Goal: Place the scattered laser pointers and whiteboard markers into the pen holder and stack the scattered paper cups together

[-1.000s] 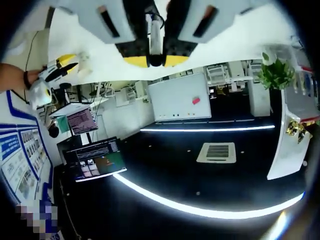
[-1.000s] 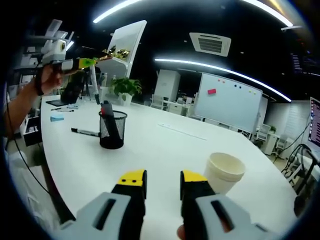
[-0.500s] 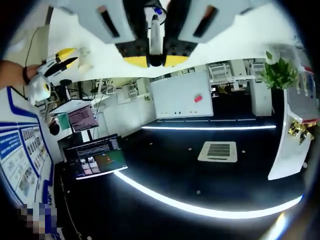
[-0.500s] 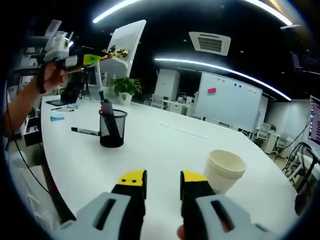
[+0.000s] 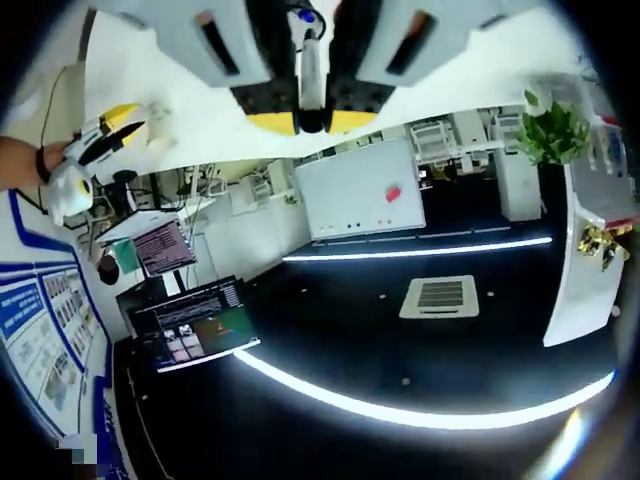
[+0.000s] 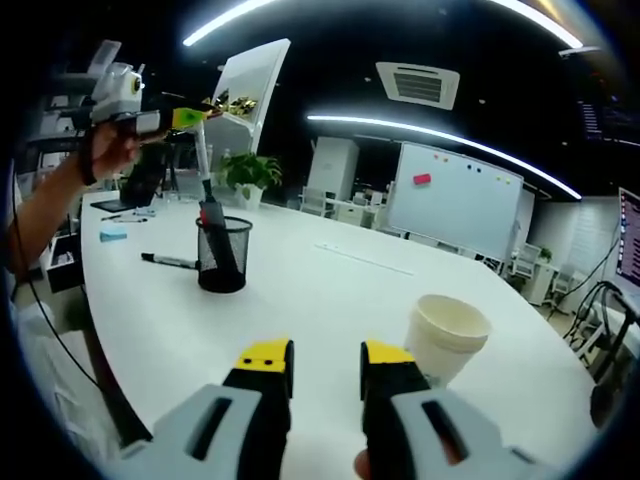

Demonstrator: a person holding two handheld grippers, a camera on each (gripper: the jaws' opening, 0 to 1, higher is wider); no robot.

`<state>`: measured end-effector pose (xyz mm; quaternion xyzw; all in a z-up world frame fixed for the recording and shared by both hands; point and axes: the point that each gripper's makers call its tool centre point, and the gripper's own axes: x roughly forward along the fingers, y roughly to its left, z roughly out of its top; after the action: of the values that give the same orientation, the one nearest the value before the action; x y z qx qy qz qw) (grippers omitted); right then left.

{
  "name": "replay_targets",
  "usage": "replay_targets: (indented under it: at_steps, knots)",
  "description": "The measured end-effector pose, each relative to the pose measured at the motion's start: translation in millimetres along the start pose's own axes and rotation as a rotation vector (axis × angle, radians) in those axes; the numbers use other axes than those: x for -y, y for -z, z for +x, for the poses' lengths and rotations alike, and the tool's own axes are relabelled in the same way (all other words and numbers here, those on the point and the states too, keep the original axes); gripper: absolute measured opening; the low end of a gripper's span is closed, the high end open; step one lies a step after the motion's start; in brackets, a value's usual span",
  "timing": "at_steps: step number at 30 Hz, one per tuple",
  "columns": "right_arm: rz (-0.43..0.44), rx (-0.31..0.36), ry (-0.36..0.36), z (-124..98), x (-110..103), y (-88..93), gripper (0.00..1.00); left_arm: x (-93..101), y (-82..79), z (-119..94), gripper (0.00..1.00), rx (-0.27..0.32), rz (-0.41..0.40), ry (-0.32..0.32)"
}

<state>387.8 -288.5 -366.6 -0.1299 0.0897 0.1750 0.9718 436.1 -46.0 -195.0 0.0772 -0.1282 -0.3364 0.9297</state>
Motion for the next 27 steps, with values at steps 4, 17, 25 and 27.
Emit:
replay_targets:
  at_steps: [4,17,25,27]
  knots:
    - [0.000,-0.002,0.002,0.1,0.5,1.0,0.27,-1.1,-0.1,2.0,0.11,-0.004,0.026,-0.007]
    - [-0.004,-0.008,0.004,1.0,0.8,1.2,0.27,-14.8,13.1,11.3,0.11,-0.026,0.019,-0.022]
    - [-0.011,-0.010,0.000,3.0,-1.7,-0.6,0.27,-15.8,20.3,13.7,0.11,-0.044,0.014,-0.019]
    - [-0.013,-0.010,0.000,3.0,-1.6,-1.2,0.27,-15.9,21.8,14.3,0.11,-0.046,0.009,-0.018]
